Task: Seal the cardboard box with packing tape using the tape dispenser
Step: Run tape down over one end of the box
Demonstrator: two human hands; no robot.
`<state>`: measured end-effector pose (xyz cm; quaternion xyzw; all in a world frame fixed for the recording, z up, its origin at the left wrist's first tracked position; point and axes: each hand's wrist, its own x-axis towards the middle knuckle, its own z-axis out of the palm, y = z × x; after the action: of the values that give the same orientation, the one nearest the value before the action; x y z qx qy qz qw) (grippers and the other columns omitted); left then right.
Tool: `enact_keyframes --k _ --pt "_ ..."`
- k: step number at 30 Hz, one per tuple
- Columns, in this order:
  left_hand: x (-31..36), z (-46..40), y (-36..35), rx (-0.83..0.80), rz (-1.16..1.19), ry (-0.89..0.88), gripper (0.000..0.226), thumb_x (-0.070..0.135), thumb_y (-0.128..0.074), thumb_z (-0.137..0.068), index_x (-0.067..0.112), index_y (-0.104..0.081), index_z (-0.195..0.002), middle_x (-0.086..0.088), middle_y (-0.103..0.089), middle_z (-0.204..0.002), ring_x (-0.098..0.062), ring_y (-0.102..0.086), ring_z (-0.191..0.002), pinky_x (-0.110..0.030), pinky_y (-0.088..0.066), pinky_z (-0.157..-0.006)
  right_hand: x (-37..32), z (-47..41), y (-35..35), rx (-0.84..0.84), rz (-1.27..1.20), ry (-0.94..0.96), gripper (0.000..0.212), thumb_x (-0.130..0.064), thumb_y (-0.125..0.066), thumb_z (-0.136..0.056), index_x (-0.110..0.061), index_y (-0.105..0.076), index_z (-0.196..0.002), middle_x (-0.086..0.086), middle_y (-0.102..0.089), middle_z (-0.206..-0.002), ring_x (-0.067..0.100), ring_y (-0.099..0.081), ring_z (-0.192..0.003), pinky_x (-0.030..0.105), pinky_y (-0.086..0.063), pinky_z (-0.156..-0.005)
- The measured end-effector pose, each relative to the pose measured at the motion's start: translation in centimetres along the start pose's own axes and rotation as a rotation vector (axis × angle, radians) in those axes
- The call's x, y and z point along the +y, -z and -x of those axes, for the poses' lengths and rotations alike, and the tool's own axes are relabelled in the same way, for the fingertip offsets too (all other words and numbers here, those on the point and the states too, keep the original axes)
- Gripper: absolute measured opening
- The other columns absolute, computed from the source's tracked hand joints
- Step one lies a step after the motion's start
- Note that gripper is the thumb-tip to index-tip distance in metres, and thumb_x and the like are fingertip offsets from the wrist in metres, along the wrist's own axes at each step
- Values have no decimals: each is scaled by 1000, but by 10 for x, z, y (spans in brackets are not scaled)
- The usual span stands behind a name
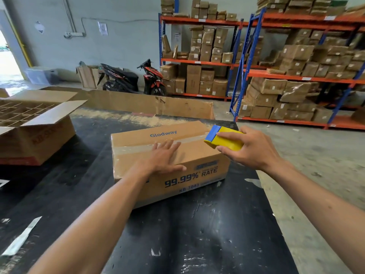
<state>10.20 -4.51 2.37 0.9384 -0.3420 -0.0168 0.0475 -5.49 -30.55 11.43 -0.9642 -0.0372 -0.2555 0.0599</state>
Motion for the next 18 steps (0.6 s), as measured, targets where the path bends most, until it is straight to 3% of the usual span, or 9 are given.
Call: enact_keyframes --k 3,5,9,12,14,16,18 --pt "42 -22 -21 10 5 39 91 74 -30 -90 24 5 -157 -9 5 -165 -33 2 -151 -56 0 -120 0 2 1 -6 -7 6 46 -66 -64 -81 -55 -60 -125 -14 -37 -73 11 -42 -64 21 -22 -52" --pt "48 -24 -36 31 -94 32 72 60 -19 -100 21 -1 -158 -8 -1 -166 -34 -3 -151 -56 -5 -120 4 5 1 -1 -36 -4 45 -65 -65 -81 -55 -61 -124 -12 -39 -72 10 -43 -63 22 -25 -52" --pt "30 -15 -43 109 -120 -109 59 48 -18 -105 23 -10 -158 -4 -7 -165 -32 -8 -150 -49 -8 -121 10 8 -4 29 -137 -61 43 -59 -69 -80 -50 -65 -122 -11 -41 -71 6 -44 -63 27 -30 -57" --pt "-1 1 -37 75 19 -207 57 49 -27 -104 31 -15 -157 6 -8 -164 -23 -4 -151 -42 -2 -123 10 7 -8 47 -208 -70 44 -58 -69 -79 -46 -67 -122 -8 -46 -70 8 -47 -64 28 -33 -59" --pt "-26 16 -24 31 198 -208 56 46 -44 -101 36 -26 -152 12 -15 -161 -16 -9 -150 -40 -2 -123 10 8 -11 49 -239 -72 43 -57 -70 -79 -47 -67 -121 -6 -50 -72 9 -51 -66 27 -36 -62" --pt "-38 24 -4 -52 352 -164 57 43 -60 -94 34 -40 -147 13 -29 -157 -12 -22 -147 -45 -11 -122 9 9 -12 40 -240 -67 43 -57 -70 -79 -49 -66 -121 -6 -52 -74 8 -51 -67 24 -34 -62" --pt "-28 18 8 -30 345 -108 69 59 -65 -84 29 -47 -144 6 -41 -153 -15 -35 -141 -49 -22 -118 8 8 -12 40 -251 -67 43 -58 -70 -79 -50 -65 -121 -7 -51 -74 7 -51 -67 21 -32 -61"
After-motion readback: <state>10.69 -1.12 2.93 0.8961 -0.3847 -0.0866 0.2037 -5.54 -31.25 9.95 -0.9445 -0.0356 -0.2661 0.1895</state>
